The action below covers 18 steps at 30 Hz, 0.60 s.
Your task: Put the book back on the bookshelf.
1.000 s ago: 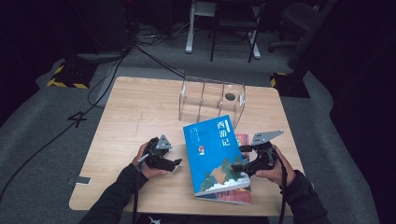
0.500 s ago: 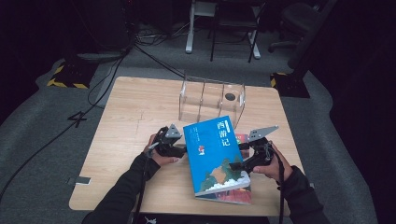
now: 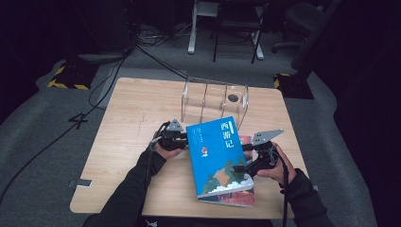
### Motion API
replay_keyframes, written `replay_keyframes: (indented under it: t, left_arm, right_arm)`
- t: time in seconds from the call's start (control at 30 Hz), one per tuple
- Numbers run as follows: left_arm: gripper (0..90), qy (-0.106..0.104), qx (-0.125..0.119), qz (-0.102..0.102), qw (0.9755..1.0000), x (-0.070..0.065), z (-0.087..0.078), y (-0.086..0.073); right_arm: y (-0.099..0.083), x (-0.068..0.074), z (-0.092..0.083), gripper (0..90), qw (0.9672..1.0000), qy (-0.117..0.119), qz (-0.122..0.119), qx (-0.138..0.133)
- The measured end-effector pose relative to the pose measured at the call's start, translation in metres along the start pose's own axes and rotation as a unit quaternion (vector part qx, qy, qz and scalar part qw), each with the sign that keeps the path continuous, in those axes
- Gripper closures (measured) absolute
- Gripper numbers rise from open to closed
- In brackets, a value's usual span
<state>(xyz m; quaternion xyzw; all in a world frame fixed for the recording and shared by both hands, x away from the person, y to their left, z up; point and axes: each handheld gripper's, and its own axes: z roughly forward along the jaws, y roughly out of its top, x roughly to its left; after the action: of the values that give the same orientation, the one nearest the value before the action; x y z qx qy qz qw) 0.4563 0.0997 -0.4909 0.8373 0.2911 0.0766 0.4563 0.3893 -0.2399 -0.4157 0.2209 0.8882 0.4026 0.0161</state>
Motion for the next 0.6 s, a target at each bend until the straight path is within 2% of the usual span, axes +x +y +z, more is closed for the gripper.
replay_keyframes:
  t: [0.03, 0.07, 0.1, 0.23, 0.43, 0.6]
  left_arm:
    - [76.0, -0.004, -0.018, -0.003, 0.9998, 0.001, 0.001, 0.002]
    - [78.8, -0.012, -0.025, -0.008, 0.9996, 0.001, 0.001, 0.003]
    - [81.9, -0.012, -0.025, -0.008, 0.9996, 0.001, 0.001, 0.003]
    - [84.2, -0.016, -0.04, -0.003, 0.9991, 0.003, 0.0, 0.009]
    - [89.3, -0.017, -0.048, 0.002, 0.9987, 0.006, -0.004, 0.014]
    - [89.6, -0.018, -0.052, 0.009, 0.9985, 0.005, -0.005, 0.018]
  right_arm:
    - [-0.001, 0.0, -0.001, 5.1, 1.0, -0.001, -0.005, -0.007]
    - [-0.001, -0.001, -0.001, 5.2, 0.9999, 0.0, -0.006, -0.01]
    - [-0.001, -0.001, -0.001, 5.2, 0.9999, 0.0, -0.006, -0.01]
    - [0.002, -0.003, -0.002, 5.6, 0.9996, 0.0, -0.018, -0.021]
    - [0.008, -0.009, -0.001, 7.6, 0.9996, 0.0, -0.019, -0.023]
    - [0.017, -0.02, 0.001, 11.8, 0.9994, 0.01, -0.007, -0.032]
